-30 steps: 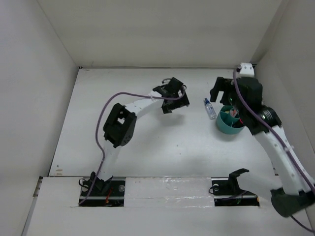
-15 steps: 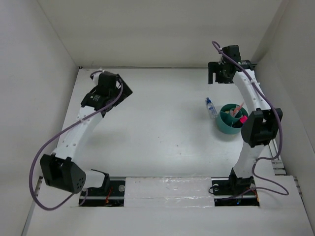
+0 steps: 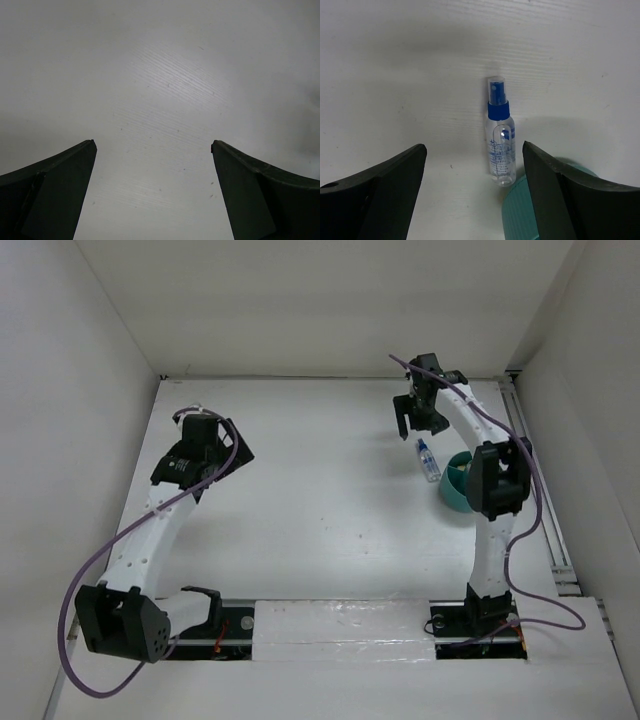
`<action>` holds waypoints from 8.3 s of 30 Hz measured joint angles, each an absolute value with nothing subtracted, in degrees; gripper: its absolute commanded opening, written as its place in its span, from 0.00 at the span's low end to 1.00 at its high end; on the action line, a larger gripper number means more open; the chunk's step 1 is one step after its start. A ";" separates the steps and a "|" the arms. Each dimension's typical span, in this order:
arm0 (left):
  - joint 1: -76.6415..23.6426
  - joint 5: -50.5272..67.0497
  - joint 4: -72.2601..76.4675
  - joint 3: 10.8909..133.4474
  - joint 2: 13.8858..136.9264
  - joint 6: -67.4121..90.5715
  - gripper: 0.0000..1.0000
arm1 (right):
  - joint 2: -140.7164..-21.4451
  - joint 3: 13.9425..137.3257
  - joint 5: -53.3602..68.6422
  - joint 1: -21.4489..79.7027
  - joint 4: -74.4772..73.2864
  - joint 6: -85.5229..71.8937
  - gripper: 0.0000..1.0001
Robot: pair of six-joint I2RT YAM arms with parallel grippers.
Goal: Sort the stationery into containers
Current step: Pick up the stationery from the center of the board, then place the stationery in the storage box.
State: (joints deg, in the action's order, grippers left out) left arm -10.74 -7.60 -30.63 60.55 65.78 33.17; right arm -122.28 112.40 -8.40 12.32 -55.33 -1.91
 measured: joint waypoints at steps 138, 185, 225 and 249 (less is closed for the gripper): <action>-10.76 -6.44 -29.32 58.78 61.30 31.27 1.00 | -107.96 101.86 2.11 11.22 -38.17 0.62 0.00; -10.76 -4.08 -28.08 57.69 60.18 30.92 1.00 | -48.75 27.46 -7.20 2.48 22.41 -9.47 0.00; -11.53 -3.01 -27.66 57.69 59.70 30.61 1.00 | -52.90 21.91 -22.39 8.64 28.86 -7.35 0.00; -11.53 -3.49 -27.64 57.69 59.70 30.59 1.00 | -52.16 23.20 -29.63 15.09 27.18 -7.55 1.00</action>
